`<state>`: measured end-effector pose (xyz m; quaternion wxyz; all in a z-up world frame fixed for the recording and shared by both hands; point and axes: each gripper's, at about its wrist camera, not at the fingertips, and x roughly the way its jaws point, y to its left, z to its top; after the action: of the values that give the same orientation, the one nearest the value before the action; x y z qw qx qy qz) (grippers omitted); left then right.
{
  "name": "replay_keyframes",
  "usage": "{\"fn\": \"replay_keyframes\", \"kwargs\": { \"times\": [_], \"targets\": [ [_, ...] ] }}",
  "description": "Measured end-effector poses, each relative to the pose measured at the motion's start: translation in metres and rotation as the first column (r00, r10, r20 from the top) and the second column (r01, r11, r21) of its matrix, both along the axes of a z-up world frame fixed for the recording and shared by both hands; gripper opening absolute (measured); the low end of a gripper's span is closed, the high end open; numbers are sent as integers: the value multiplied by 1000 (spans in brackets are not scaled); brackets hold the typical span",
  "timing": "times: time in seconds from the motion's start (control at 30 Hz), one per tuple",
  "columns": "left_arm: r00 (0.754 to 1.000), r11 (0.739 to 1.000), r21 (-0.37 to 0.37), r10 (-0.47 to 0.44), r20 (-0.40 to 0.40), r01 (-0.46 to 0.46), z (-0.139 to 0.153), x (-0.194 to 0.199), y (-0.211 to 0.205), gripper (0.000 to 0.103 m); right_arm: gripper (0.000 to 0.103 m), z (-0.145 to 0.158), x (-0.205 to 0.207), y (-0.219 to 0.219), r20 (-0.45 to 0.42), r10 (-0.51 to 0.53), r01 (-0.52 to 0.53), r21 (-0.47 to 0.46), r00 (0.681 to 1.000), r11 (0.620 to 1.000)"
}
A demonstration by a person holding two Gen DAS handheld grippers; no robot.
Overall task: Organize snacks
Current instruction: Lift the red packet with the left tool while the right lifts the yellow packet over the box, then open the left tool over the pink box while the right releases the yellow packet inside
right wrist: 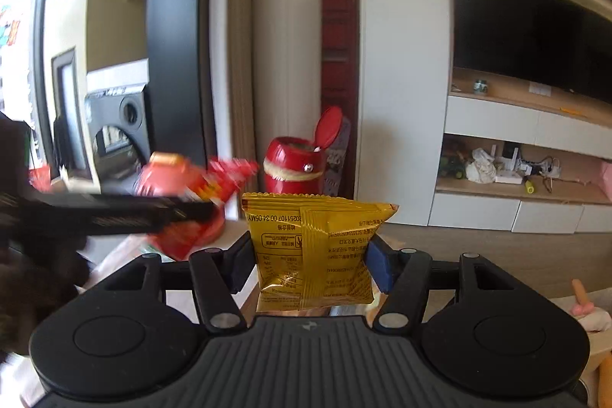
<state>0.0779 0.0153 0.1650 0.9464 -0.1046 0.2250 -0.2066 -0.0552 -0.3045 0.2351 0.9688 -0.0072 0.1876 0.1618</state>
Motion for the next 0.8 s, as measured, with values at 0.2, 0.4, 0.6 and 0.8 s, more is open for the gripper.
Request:
{"fn": "replay_keyframes", "kwargs": {
  "times": [0.2,0.4,0.6,0.8],
  "targets": [
    [969,996,-93,-20,-246,-3,-85,99,-15,52,60,-33,64,-9,-101,-26,24,-23,995,999],
    [979,998,-48,19,-202,-30,-94,83,8,52,61,-75,139,4,-276,-13,5,-29,961,1000],
    [987,999,5,44,-156,-44,-92,40,26,52,59,-131,214,54,-456,54,-50,21,888,999],
    [980,997,68,49,-192,-36,-106,12,36,52,60,-154,216,75,-431,35,-38,2,902,999]
  ]
}}
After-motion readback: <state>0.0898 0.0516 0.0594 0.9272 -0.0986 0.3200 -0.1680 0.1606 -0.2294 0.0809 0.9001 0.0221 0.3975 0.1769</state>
